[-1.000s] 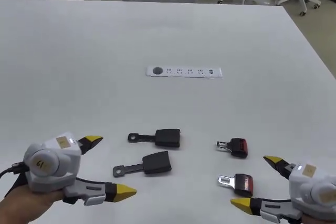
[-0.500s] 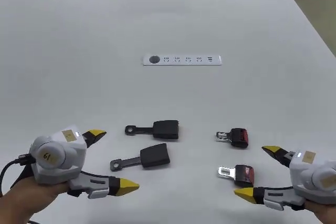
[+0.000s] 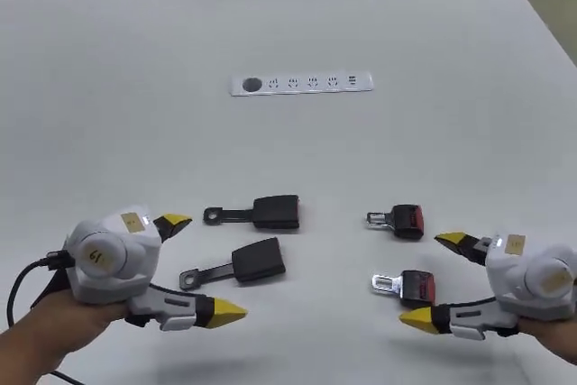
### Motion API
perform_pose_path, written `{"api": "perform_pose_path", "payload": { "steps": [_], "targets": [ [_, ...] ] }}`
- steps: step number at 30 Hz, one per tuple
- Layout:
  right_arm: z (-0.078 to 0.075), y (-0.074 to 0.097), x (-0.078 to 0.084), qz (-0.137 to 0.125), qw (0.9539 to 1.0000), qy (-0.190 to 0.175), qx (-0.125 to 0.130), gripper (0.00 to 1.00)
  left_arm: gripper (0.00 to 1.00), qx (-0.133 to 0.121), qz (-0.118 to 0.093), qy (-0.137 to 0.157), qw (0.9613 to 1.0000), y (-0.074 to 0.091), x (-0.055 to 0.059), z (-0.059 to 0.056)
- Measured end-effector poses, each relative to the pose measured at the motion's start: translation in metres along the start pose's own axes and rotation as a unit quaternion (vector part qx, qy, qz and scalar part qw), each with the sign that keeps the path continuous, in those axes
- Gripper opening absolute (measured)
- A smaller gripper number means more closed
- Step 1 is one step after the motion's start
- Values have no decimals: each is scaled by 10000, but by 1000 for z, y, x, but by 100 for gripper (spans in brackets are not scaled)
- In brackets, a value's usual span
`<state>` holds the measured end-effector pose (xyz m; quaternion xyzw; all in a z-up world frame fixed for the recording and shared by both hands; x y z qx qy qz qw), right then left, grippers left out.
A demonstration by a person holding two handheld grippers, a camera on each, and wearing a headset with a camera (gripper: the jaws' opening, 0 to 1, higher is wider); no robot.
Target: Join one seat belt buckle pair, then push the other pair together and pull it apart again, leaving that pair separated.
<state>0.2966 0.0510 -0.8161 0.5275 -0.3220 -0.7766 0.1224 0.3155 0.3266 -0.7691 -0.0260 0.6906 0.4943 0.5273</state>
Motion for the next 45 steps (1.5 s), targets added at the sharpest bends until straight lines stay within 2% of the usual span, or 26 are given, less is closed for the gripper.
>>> {"api": "perform_pose_path", "payload": {
  "steps": [11,16,20,31,38,45],
  "targets": [
    [-3,-3,13,174,9996,-21,-217,79,97,226,243,-91,9994,-21,14,-3],
    [-1,-3,16,281,9991,-9,-322,70,94,338,333,-152,9988,-32,16,-7],
    [1,-5,18,383,9983,64,-433,69,92,438,469,-178,9978,-40,21,-11],
    [-1,-7,20,506,9966,120,-645,66,90,611,589,-363,9957,-54,22,-15],
    [2,-10,25,674,9944,179,-800,64,83,753,661,-473,9938,-63,24,-19],
    [2,-9,28,815,9926,233,-868,57,72,893,768,-775,9900,-68,29,-20]
  ]
}}
Point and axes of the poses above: the centre of the closed fingertips' face, and the gripper's own axes: y roughly backward along the fingers, z roughly to its left, x roughly out of its underside, the point moved 2 cm from there along y, roughly backward along the fingers, and after that the axes turned 15 degrees about -x, right-handed, at the moved point
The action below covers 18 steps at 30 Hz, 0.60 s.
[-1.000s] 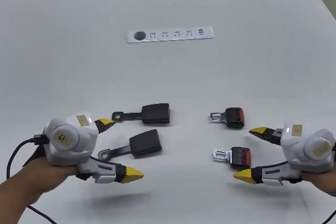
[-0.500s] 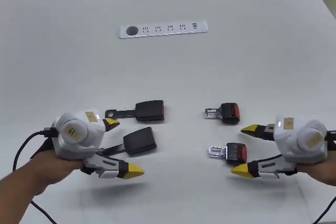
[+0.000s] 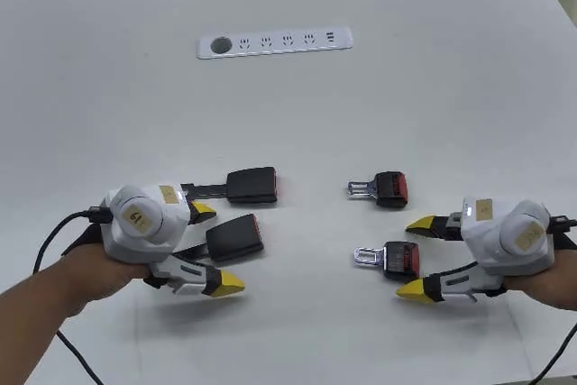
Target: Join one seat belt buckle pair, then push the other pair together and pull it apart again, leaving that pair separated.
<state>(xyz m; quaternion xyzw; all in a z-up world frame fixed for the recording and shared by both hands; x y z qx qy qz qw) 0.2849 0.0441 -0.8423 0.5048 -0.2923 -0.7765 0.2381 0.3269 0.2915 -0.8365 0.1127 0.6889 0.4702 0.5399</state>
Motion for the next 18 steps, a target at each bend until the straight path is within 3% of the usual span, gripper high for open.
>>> {"api": "perform_pose_path", "payload": {
  "steps": [5,9,15,18],
  "targets": [
    [0,0,0,86,9999,77,-46,51,68,81,75,-410,9991,-4,1,0],
    [-1,0,0,160,9997,137,-84,47,63,93,30,-492,9987,-6,-2,1],
    [-1,0,0,262,9993,223,-110,43,45,165,7,-901,9958,-8,-1,3],
    [-1,-1,0,284,9992,245,-151,41,41,233,-3,-946,9952,-8,-1,2]
  ]
}}
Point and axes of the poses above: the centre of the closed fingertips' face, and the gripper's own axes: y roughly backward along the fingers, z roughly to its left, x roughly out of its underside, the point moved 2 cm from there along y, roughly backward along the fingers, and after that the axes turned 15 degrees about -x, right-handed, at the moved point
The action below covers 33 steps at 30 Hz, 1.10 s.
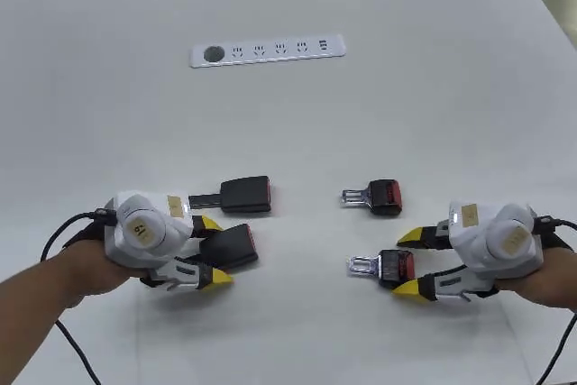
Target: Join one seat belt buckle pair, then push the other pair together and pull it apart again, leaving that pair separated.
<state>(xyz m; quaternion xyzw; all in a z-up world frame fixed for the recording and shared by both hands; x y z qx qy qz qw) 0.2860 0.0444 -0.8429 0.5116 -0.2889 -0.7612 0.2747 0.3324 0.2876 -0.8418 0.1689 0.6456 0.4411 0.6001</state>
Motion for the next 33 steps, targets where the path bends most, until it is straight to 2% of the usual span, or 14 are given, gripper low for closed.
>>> {"api": "perform_pose_path", "payload": {
  "steps": [4,5,9,12,15,19,20,25,29,33],
  "targets": [
    [0,0,0,43,10000,46,-34,40,36,21,-31,-169,9999,0,1,2],
    [1,0,1,56,9999,66,-55,39,35,131,-26,-267,9996,0,2,1],
    [1,-1,0,109,9998,116,-73,36,34,206,22,-677,9975,-1,1,-1],
    [0,0,1,134,9998,136,-96,36,34,529,125,-965,9938,1,2,-9],
    [0,-1,1,149,9996,183,-120,36,34,629,162,-1210,9905,3,3,-16],
    [0,-1,0,157,9995,220,-141,36,34,847,170,-1260,9883,6,5,-29],
    [0,-1,1,162,9995,226,-145,36,34,860,181,-1326,9873,6,5,-31],
    [0,-1,0,214,9993,266,-182,35,34,863,185,-1298,9876,8,6,-39],
    [1,-1,0,234,9992,277,-192,35,34,794,135,-1200,9895,8,6,-39],
    [2,-4,-3,252,9990,299,-221,35,34,765,152,-1283,9887,9,6,-40]
  ]
}}
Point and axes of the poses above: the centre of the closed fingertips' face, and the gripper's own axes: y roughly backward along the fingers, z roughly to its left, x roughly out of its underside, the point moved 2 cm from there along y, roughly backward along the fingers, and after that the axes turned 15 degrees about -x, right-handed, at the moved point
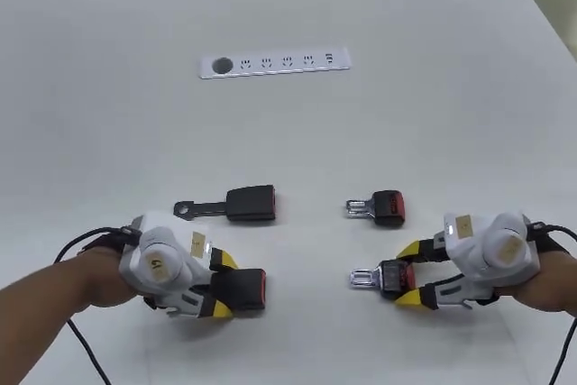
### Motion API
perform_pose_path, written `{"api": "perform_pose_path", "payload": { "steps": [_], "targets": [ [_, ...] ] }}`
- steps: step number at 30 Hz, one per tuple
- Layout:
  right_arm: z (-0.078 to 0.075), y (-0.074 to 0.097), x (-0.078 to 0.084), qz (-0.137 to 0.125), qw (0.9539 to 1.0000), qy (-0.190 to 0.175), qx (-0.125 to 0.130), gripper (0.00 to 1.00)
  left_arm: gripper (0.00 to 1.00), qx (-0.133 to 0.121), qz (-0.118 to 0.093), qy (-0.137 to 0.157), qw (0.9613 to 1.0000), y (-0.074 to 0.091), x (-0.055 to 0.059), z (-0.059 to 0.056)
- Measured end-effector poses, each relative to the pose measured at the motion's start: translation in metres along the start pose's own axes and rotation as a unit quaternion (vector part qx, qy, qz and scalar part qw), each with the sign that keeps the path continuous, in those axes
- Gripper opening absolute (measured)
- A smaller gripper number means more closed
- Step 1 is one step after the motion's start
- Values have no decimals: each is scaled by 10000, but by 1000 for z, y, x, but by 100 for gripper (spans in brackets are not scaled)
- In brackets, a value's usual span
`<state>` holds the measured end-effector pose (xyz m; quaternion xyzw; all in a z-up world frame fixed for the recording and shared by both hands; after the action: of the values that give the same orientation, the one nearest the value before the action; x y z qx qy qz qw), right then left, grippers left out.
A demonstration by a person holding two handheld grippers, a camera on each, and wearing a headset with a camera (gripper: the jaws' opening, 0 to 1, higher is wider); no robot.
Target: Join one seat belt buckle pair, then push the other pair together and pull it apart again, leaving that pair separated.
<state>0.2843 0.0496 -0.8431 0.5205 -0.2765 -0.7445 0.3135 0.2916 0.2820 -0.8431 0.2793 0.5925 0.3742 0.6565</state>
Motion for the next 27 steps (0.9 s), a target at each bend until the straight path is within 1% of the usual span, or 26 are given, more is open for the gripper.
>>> {"api": "perform_pose_path", "payload": {
  "steps": [2,6,8,12,15,27],
  "targets": [
    [0,-2,-1,-8,10000,12,-6,35,34,-6,24,-36,10000,0,0,0],
    [0,-3,-3,-5,10000,33,-24,35,34,-78,34,61,9999,0,0,1],
    [0,-4,-4,-8,10000,35,-29,35,34,-133,42,154,9998,0,0,1],
    [0,-4,-4,-2,10000,45,-36,35,34,-142,80,142,9998,0,0,1],
    [0,-4,-4,-29,10000,66,-56,35,34,-124,114,96,9998,0,0,1],
    [-1,-3,-3,-201,9997,126,-89,35,34,-200,204,210,9994,-1,0,2]
  ]
}}
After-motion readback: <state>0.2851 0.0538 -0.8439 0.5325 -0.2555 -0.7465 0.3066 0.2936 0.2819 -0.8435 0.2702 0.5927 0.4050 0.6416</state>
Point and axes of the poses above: the centre of the closed fingertips' face, and the gripper's own axes: y roughly backward along the fingers, z roughly to its left, x roughly out of its underside, the point moved 2 cm from there along y, roughly backward along the fingers, and after that the axes turned 15 degrees about -x, right-handed, at the moved point
